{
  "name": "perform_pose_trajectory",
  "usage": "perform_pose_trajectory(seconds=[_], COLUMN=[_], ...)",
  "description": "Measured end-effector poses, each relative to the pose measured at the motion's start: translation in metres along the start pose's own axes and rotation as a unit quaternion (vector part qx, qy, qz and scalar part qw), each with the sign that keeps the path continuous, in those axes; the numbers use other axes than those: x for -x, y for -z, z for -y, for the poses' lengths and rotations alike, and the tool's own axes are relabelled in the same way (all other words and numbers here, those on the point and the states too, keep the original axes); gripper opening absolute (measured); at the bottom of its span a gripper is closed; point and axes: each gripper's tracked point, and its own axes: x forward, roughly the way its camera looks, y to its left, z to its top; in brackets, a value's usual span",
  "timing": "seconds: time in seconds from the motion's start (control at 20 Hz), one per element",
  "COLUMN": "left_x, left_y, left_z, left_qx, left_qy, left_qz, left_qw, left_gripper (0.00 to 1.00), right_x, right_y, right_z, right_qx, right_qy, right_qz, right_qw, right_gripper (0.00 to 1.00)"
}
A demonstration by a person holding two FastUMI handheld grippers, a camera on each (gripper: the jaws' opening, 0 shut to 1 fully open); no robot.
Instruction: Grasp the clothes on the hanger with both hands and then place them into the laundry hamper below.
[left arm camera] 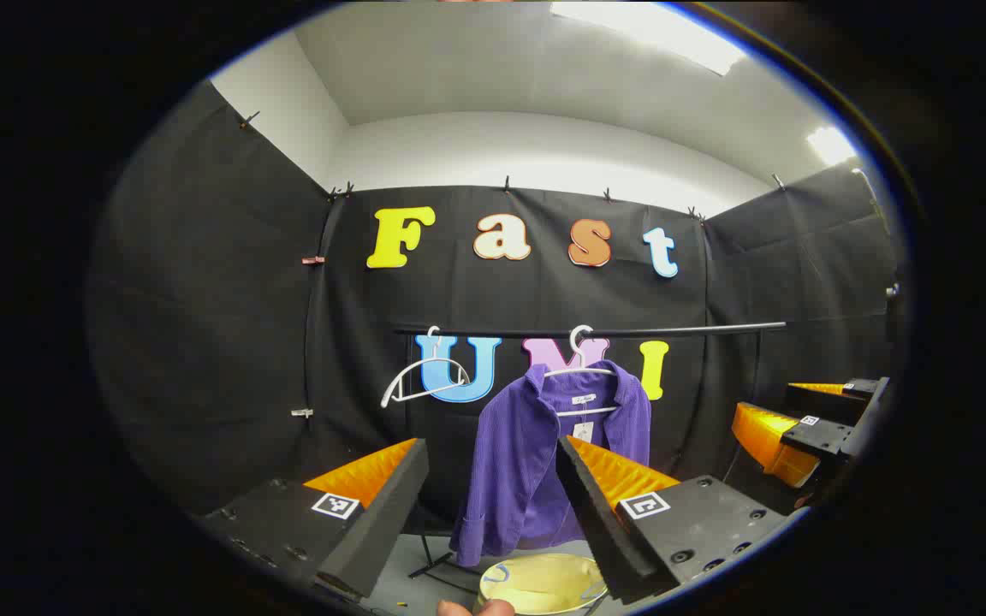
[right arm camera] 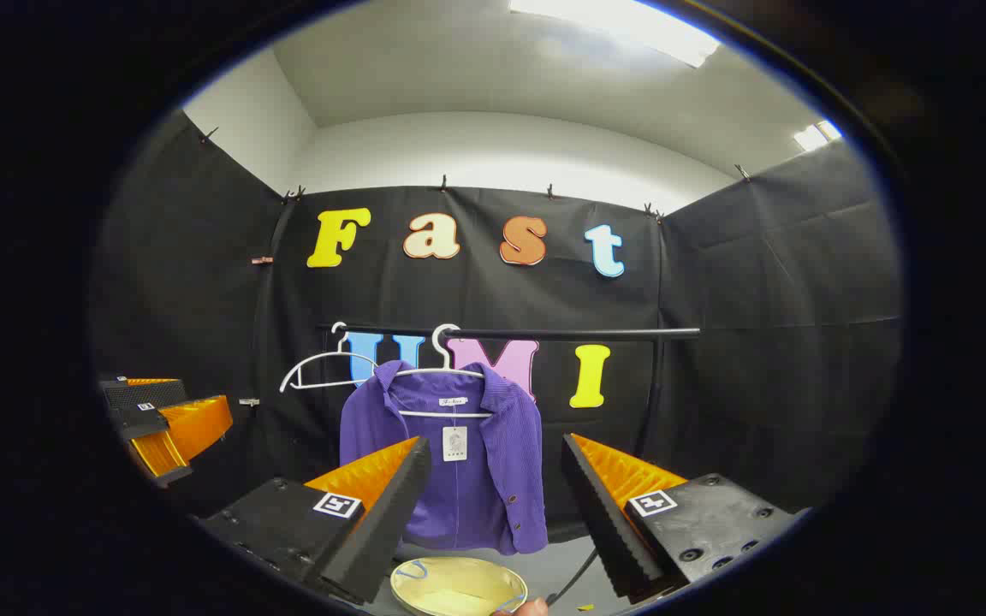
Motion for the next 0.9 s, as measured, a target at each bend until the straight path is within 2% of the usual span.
perform_pose_trajectory(seconds=[0.9], left_x=[-0.011], left_y=[0.005], left_z=[-0.01], left_qx=[-0.009], left_qy=[-0.006], left_qz=[-0.009], left_qw=[1.0], left_gripper=[0.94], right_x=[-0.007], right_y=[0.002], right_z=[-0.004], right_qx=[-0.004], right_qy=[0.007], right_qz=[-0.002], right_qw=[1.0], right_gripper=[0.96])
